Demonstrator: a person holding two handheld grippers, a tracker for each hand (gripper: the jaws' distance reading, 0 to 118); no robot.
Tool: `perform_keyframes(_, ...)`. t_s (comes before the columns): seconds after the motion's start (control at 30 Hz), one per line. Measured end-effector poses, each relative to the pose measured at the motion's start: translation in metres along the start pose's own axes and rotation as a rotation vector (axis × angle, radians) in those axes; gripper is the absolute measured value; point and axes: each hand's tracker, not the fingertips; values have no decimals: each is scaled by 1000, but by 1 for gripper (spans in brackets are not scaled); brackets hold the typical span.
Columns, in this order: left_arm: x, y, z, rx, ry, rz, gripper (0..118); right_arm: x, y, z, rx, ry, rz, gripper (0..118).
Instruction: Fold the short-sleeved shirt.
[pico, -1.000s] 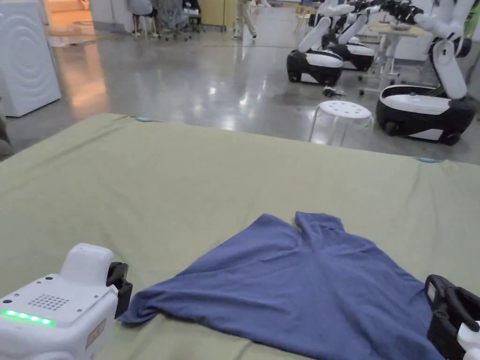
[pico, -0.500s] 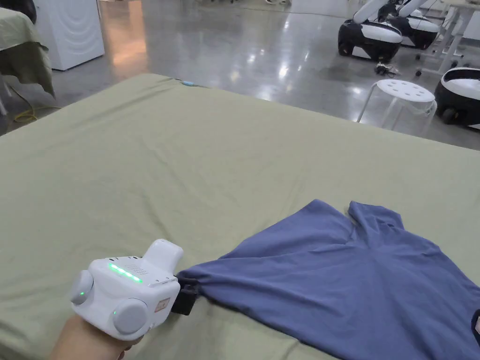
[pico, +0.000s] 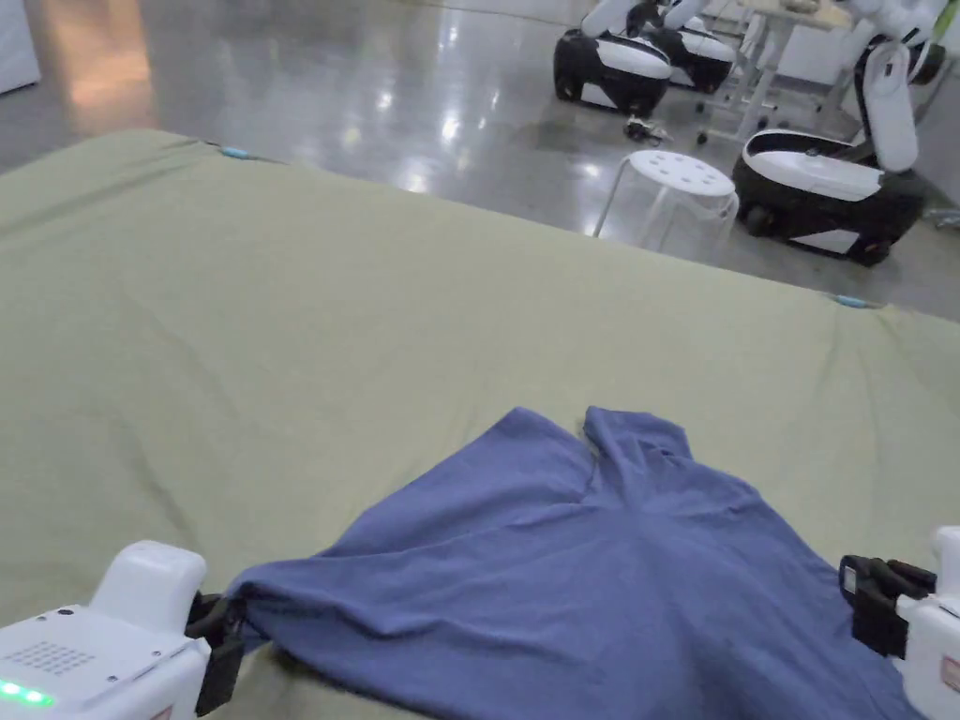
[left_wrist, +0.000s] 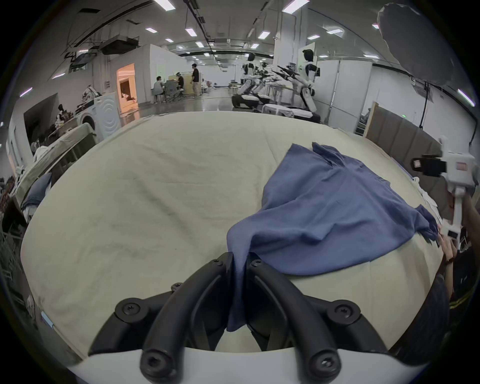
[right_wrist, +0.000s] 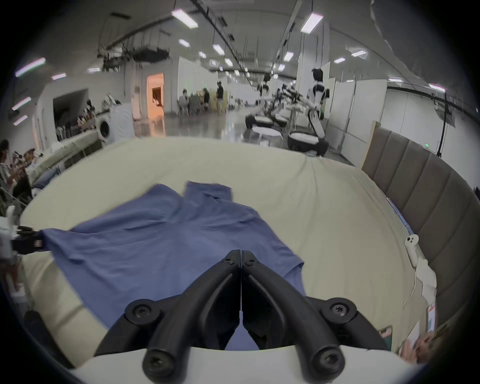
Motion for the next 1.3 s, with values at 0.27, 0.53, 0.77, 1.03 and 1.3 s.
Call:
perform_keyframes(0.27, 18, 10, 1, -7, 11, 33, 10, 37, 51, -176, -230, 29, -21, 47)
perform_keyframes(0.53, 33, 24, -2, -54, 2, 0, 10, 35, 44, -252, -340, 71, 12, 110)
perform_keyframes(0.77, 36, 33, -6, -47, 46, 23, 8, 34, 65, -179, -259, 92, -73, 2)
perform_keyframes(1.03, 53, 124, 19, 99, 50, 17, 7, 64, 124, -24, -29, 97, -86, 2)
perform_keyframes(1.3, 80, 276, 61, 282, 21, 25, 7, 130, 222, 105, 227, -5, -166, 2)
